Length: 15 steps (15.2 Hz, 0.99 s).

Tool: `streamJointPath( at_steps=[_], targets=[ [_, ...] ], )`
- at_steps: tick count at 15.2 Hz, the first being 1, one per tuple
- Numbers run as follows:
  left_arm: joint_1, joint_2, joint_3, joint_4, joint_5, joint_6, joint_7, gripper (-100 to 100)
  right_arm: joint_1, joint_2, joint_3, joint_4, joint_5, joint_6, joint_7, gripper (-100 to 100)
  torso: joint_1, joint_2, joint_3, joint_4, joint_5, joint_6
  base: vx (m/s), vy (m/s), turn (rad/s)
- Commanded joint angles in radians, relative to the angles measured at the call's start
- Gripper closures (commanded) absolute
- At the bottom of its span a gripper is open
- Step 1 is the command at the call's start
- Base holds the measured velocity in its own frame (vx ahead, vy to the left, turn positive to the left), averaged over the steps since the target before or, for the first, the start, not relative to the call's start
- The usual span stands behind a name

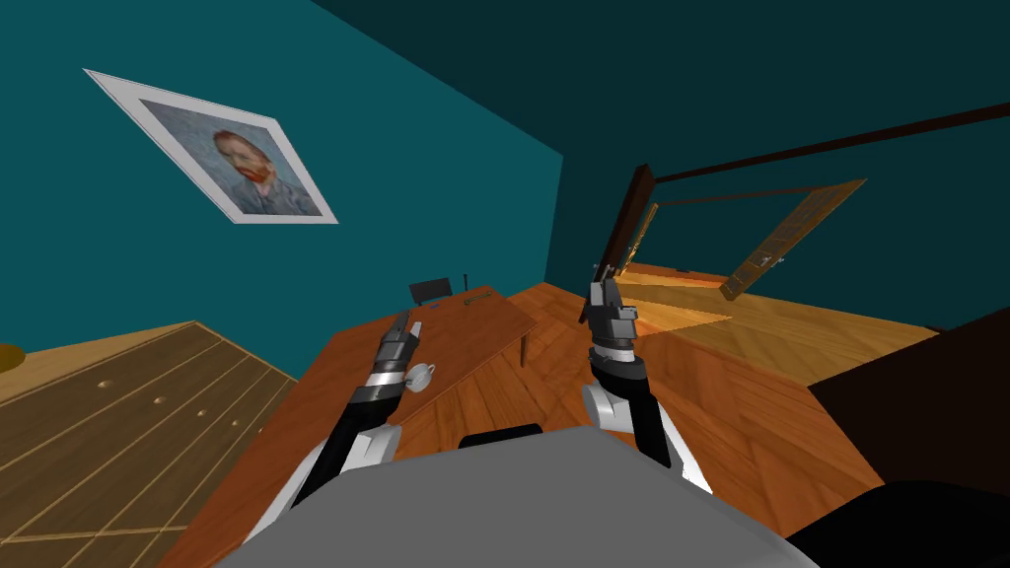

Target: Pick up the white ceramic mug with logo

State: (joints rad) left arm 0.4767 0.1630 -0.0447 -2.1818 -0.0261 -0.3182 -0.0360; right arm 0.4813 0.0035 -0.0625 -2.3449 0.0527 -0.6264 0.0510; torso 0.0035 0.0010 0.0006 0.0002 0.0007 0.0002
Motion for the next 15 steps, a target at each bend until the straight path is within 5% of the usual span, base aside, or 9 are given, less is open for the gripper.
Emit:
streamJointPath(
  at_steps=[1, 13, 15],
  targets=[
    [0.001, 0.050, -0.007, 0.013, 0.014, 0.046, 0.003, -100, 0.000, 0.000, 0.000, 0.000, 0.000, 0.000, 0.000, 0, 0.000, 0.000, 0.000, 0.000, 0.000, 0.000, -0.020, 0.055, -0.111],
    [0.003, 0.262, -0.030, 0.078, 0.088, 0.237, 0.010, -100, 0.000, 0.000, 0.000, 0.000, 0.000, 0.000, 0.000, 0, 0.001, 0.000, 0.000, 0.000, 0.000, 0.000, -0.019, 0.061, -0.093],
    [0.003, 0.262, -0.030, 0.078, 0.088, 0.248, 0.010, -100, 0.000, 0.000, 0.000, 0.000, 0.000, 0.000, 0.000, 0, 0.002, 0.000, 0.000, 0.000, 0.000, 0.000, -0.021, 0.054, -0.068]
  ],
)
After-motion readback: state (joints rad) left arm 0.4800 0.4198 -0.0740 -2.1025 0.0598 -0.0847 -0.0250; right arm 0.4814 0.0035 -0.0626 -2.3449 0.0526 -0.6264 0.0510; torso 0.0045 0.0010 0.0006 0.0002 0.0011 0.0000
